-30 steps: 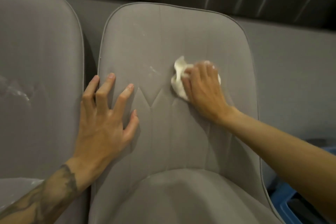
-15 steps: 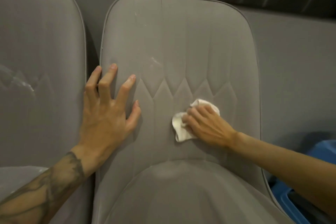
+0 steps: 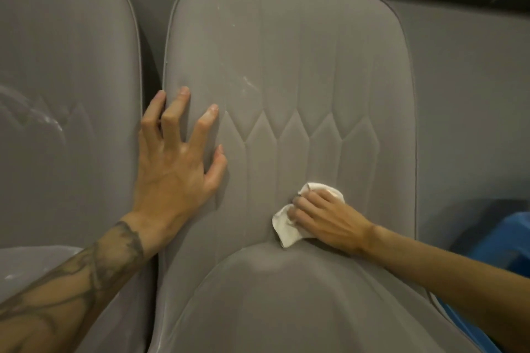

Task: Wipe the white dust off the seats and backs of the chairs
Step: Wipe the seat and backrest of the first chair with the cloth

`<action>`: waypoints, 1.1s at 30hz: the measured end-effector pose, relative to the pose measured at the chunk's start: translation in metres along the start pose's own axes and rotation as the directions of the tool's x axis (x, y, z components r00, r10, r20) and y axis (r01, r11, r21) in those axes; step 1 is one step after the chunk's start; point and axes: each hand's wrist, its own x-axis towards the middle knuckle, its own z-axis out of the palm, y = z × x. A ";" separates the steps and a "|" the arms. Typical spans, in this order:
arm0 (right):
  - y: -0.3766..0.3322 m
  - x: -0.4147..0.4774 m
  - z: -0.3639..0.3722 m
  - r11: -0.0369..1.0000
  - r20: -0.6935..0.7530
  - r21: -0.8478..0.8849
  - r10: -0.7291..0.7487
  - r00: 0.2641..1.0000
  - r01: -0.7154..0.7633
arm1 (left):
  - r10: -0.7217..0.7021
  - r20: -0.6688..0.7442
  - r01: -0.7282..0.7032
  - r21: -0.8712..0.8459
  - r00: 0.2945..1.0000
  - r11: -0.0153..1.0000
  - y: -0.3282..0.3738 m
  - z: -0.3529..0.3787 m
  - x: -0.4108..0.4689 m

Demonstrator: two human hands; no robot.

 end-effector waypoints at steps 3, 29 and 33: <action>0.039 0.038 -0.009 0.937 -0.212 0.080 0.350 0.912 -0.341 | 0.015 -0.012 -0.015 0.006 1.000 1.000 -0.001 0.001 0.000; 0.094 0.142 -0.056 0.761 -0.355 0.236 0.647 0.675 -0.605 | 0.009 -0.024 -0.009 -0.025 1.000 1.000 0.000 0.000 0.001; 0.147 0.181 -0.072 0.513 -0.407 0.333 0.835 0.370 -0.791 | 0.012 -0.037 -0.013 -0.024 0.999 1.000 -0.002 0.003 0.001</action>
